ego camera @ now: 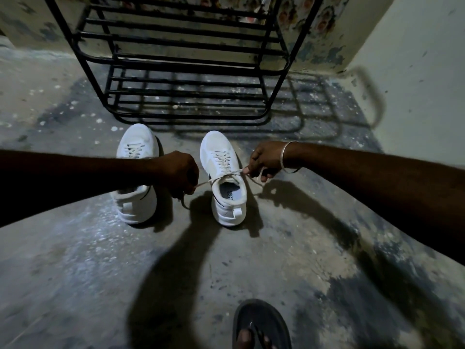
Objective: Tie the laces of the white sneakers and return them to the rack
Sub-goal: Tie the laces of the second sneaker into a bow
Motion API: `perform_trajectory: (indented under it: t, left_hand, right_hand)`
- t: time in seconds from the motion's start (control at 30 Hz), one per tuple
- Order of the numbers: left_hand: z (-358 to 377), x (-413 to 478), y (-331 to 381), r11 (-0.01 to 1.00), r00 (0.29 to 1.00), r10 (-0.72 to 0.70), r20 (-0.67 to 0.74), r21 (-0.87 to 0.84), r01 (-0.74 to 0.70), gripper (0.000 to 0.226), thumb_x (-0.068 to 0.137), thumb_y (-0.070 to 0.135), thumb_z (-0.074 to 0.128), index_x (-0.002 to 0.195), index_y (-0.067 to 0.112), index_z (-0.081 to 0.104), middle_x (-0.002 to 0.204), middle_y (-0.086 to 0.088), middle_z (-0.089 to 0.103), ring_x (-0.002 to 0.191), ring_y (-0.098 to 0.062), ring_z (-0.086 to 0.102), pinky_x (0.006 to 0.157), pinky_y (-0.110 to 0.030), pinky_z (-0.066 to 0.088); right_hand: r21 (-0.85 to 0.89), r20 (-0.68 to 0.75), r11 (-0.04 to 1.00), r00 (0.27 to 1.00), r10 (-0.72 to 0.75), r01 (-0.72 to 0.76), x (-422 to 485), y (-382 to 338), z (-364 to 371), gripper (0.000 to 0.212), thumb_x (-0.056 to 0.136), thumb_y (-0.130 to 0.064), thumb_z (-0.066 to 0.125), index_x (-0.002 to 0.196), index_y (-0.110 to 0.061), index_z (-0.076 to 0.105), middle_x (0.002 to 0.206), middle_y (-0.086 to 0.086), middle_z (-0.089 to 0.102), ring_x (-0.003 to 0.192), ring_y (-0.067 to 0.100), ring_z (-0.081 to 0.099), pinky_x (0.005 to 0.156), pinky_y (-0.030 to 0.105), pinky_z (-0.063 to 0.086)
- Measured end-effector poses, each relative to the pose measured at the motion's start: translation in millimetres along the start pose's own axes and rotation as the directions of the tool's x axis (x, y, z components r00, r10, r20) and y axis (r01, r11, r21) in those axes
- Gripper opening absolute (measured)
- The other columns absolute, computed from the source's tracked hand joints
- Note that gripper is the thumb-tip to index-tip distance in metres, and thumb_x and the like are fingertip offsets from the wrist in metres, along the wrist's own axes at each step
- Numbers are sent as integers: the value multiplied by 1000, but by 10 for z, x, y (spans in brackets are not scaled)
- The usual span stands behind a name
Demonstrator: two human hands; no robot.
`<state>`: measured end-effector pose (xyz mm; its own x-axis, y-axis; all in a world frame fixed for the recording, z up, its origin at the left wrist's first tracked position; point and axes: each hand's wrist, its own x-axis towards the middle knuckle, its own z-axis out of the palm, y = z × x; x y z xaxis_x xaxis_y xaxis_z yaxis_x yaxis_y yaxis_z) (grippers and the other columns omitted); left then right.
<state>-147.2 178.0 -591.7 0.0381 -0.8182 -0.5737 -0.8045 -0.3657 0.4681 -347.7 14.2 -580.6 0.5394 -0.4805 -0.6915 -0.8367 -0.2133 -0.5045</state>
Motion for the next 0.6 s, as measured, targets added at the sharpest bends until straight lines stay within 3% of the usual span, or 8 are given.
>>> perform_trajectory:
  t: [0.13, 0.23, 0.3, 0.43, 0.6]
  left_hand:
    - [-26, -34, 49, 999, 996, 39, 75, 18, -41, 15, 80, 19, 83, 71, 26, 74, 68, 4, 77, 62, -10, 75, 66, -25, 59]
    - [-28, -75, 176, 991, 990, 119, 75, -77, -113, 8, 81, 11, 82, 81, 16, 75, 77, -5, 79, 72, -25, 78, 71, -35, 65]
    - [-46, -87, 286, 976, 979, 201, 45, -101, -195, 4, 84, 7, 78, 87, 8, 75, 81, -10, 79, 73, -25, 79, 74, -39, 65]
    - [-105, -81, 481, 947, 948, 319, 16, 42, -319, 5, 87, 9, 74, 91, 6, 75, 79, -8, 79, 66, -13, 77, 72, -41, 64]
    - [-198, -59, 632, 907, 904, 417, -92, 107, -407, 7, 93, 9, 67, 93, 7, 73, 83, -5, 78, 66, -9, 76, 66, -31, 64]
  right_hand:
    - [42, -49, 999, 999, -1, 3, -41, -3, -45, 27, 85, -21, 74, 98, 2, 73, 86, 12, 74, 61, 15, 64, 54, 21, 51]
    - [123, -51, 992, 999, -18, 25, -83, -44, -40, 23, 89, -16, 69, 102, 3, 70, 91, 14, 75, 66, 15, 68, 49, 16, 51]
    - [212, -22, 977, 999, -26, 31, -98, -77, -17, 17, 92, -12, 65, 100, 3, 68, 97, 18, 75, 71, 18, 70, 46, 15, 49]
    - [333, -6, 942, 999, -38, 38, -117, -134, 37, 5, 95, -7, 59, 95, -6, 63, 90, 14, 75, 64, 12, 72, 45, 13, 47]
    - [513, -41, 853, 996, -83, 92, -169, -201, 113, 12, 97, 0, 51, 93, -5, 61, 79, 9, 70, 56, 10, 63, 42, 13, 42]
